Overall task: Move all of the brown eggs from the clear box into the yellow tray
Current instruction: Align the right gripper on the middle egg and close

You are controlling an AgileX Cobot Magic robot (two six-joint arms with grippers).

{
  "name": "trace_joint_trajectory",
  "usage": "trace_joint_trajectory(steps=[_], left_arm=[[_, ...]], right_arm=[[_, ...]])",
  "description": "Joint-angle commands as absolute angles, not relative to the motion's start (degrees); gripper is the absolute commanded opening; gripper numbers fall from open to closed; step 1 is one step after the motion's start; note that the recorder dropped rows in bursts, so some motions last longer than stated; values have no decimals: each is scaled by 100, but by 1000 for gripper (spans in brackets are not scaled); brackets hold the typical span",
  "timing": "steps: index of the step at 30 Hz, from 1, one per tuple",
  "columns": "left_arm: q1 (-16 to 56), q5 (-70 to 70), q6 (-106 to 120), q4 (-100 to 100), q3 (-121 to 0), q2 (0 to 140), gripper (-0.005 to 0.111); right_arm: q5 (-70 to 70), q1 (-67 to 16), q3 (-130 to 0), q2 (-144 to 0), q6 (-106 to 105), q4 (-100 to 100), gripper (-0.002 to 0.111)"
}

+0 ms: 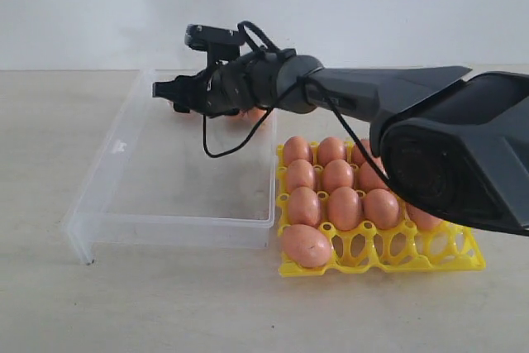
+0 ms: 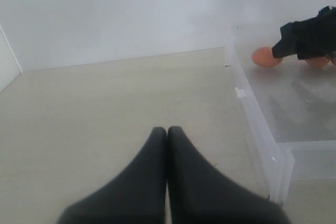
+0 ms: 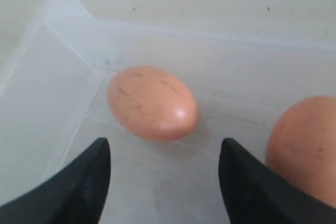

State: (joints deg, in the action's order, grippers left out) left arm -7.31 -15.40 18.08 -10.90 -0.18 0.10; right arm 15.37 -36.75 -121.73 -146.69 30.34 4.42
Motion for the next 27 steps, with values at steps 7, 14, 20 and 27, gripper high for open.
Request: trace_joint_trajectory(steps=[7, 14, 20, 27], left_arm=[[-738, -1494, 1756, -1132, 0, 0, -4], [-738, -1494, 1756, -1132, 0, 0, -4], [-738, -1494, 1756, -1132, 0, 0, -4], [-738, -1494, 1756, -1132, 0, 0, -4]], right_arm=[[2898, -3715, -12192, -13897, 2676, 898, 58], [2776, -3523, -12192, -14185, 3475, 1289, 58], [2686, -3296, -12192, -14318, 3587, 1236, 56], [2742, -3306, -12192, -14468, 3519, 1213, 57]])
